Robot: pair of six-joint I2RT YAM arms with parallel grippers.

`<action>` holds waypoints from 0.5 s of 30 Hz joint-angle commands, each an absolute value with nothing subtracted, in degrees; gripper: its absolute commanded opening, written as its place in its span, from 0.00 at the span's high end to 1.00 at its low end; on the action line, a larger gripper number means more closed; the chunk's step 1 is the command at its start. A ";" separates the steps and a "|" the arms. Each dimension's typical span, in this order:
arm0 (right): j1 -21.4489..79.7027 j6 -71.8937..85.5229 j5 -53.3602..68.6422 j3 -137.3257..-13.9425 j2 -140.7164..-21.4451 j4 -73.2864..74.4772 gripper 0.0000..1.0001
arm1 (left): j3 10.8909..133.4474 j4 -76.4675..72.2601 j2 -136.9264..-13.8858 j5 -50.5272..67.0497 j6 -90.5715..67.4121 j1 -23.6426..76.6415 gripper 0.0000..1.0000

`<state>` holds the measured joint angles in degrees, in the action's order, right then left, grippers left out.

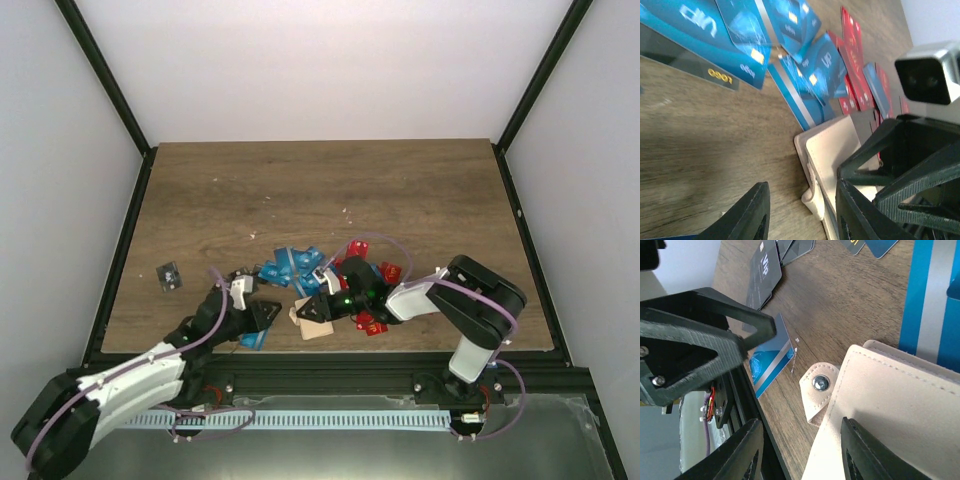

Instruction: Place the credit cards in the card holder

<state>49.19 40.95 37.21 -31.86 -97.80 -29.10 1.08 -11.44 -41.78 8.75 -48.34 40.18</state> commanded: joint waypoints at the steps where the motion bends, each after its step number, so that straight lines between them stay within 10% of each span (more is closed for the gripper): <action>1: 49.07 40.52 37.88 -30.51 -99.23 -27.38 0.55 | 2.80 -22.74 -49.77 22.90 -44.06 37.20 0.62; 15: 49.04 40.69 38.06 -29.91 -99.14 -27.90 0.56 | 7.13 -30.12 -66.95 26.21 -41.03 36.47 0.68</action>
<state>49.19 40.97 37.34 -31.42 -97.89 -30.00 5.39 -26.89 -64.77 25.17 -43.00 36.77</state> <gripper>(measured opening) 0.443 0.322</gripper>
